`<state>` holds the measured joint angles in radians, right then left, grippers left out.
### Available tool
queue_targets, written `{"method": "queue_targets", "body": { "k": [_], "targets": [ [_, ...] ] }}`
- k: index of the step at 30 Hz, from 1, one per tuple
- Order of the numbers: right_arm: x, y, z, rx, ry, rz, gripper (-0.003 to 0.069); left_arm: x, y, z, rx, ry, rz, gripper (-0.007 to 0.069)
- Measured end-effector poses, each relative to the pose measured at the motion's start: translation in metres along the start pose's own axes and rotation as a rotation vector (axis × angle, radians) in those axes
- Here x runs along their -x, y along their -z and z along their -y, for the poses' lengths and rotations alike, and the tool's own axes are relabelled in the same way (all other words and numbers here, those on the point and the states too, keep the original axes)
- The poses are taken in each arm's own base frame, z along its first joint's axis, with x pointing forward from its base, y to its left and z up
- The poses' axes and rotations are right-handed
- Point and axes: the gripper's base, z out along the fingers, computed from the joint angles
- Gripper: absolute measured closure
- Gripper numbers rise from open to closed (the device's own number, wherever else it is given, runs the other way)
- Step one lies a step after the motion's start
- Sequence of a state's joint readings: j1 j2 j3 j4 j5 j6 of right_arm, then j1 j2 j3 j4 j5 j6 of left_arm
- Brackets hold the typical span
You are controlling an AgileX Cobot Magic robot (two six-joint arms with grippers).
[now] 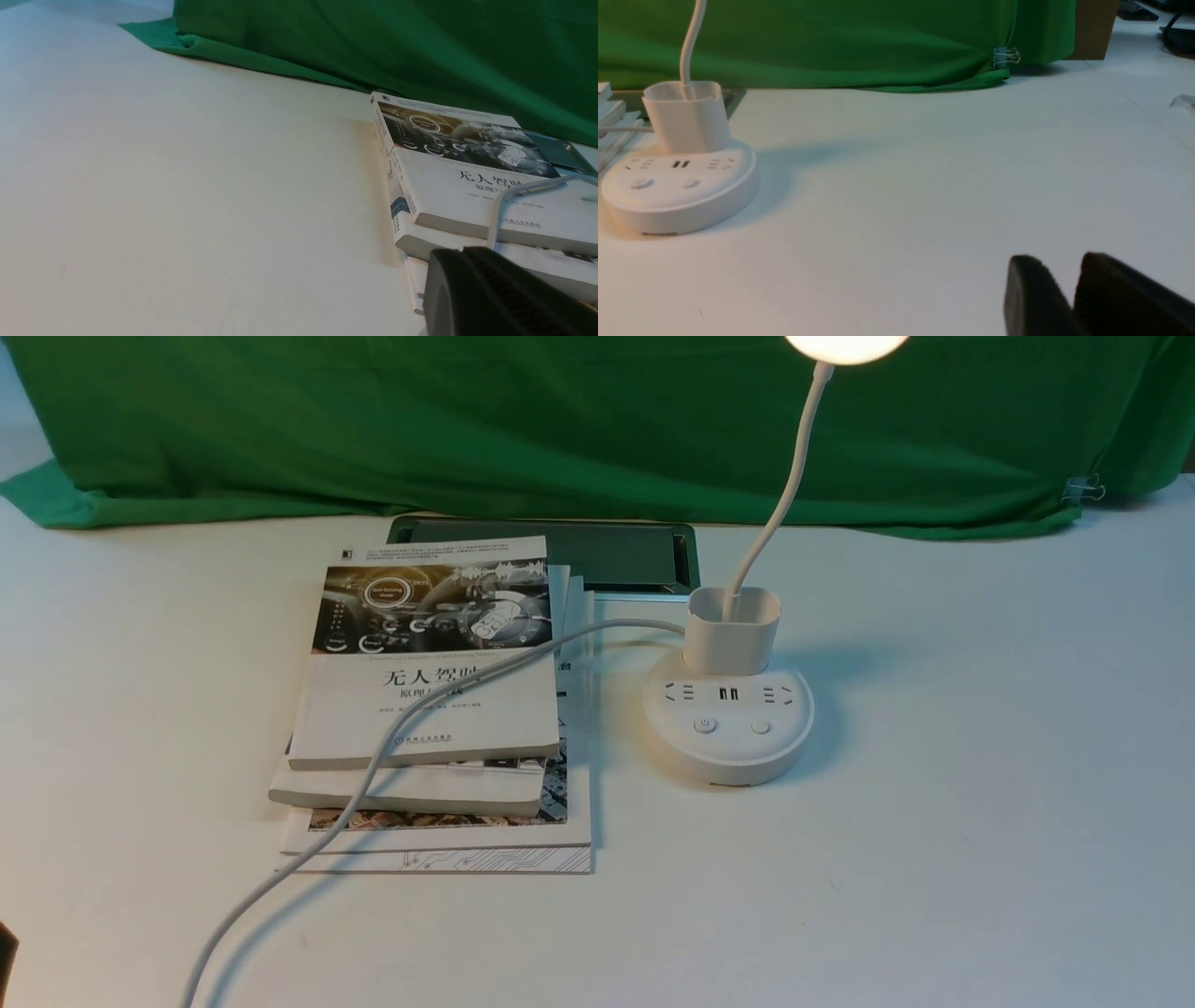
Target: Turn on the desk lamp on the white desktop with your hand.
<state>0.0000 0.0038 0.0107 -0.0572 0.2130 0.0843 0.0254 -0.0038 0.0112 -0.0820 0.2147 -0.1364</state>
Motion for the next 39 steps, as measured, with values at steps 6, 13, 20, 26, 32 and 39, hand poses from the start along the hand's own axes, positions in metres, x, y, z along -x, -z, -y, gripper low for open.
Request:
{"method": "queue_targets", "body": {
  "k": [6,13,20,26,32,39],
  "targets": [
    [0.0,0.0,0.0,0.0,0.0,0.0,0.0439,0.0,0.0,0.0,0.0,0.0,0.0,0.0603],
    [0.0,0.0,0.0,0.0,0.0,0.0,0.0426,0.0,0.0,0.0,0.0,-0.001,0.0,0.0603],
    [0.0,0.0,0.0,0.0,0.0,0.0,0.0422,0.0,0.0,0.0,0.0,-0.001,0.0,0.0603],
    [0.0,0.0,0.0,0.0,0.0,0.0,0.0422,0.0,0.0,0.0,0.0,-0.001,0.0,0.0603],
    [0.0,0.0,0.0,0.0,0.0,0.0,0.0422,0.0,0.0,0.0,0.0,-0.001,0.0,0.0603],
    [0.0,0.0,0.0,0.0,0.0,0.0,0.0422,0.0,0.0,0.0,0.0,-0.001,0.0,0.0603]
  ]
}}
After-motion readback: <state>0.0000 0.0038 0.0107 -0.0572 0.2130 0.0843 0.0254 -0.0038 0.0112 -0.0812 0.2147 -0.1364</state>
